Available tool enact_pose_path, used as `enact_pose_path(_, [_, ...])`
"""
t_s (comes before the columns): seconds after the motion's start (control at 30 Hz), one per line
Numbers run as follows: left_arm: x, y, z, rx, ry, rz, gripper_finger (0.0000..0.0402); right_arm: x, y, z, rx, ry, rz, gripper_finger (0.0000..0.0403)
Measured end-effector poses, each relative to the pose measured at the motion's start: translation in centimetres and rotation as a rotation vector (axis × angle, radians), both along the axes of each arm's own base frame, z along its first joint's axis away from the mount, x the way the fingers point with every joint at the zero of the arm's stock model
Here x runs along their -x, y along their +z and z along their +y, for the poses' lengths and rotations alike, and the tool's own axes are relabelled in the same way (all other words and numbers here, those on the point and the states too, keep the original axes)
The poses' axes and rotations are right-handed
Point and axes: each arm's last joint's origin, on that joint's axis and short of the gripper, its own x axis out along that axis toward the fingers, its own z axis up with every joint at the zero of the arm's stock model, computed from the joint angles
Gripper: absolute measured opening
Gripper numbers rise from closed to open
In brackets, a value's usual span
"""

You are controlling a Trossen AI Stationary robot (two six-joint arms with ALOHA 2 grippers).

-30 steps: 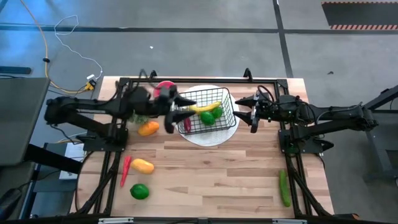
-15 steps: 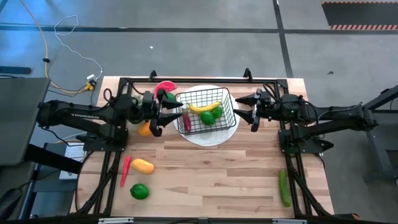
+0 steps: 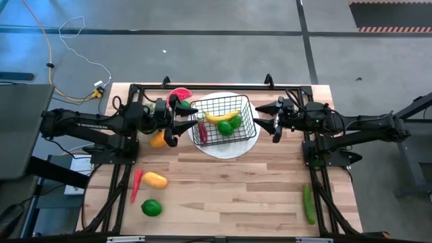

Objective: Build produce basket
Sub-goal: Put the black grapes into the black wire basket

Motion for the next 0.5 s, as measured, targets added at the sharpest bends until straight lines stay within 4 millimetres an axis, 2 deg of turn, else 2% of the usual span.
enact_pose_path(0.2, [0.0, 0.0, 0.0, 0.002, -0.004, -0.001, 0.0211, 0.0, 0.1, 0.0, -0.039, -0.003, -0.018, 0.0248])
enact_pose_path(0.3, [0.0, 0.0, 0.0, 0.002, -0.004, -0.001, 0.0211, -0.1, 1.0, -0.3, -0.113, -0.087, -0.021, 0.0248])
enact_pose_path(0.4, [0.0, 0.0, 0.0, 0.002, -0.004, -0.001, 0.0211, -0.2, 2.5, -1.3, -0.145, -0.243, 0.127, 0.0248])
enact_pose_path(0.5, [0.0, 0.0, 0.0, 0.002, -0.004, -0.001, 0.0211, -0.4, 3.2, -3.2, -0.193, -0.444, 0.381, 0.0248])
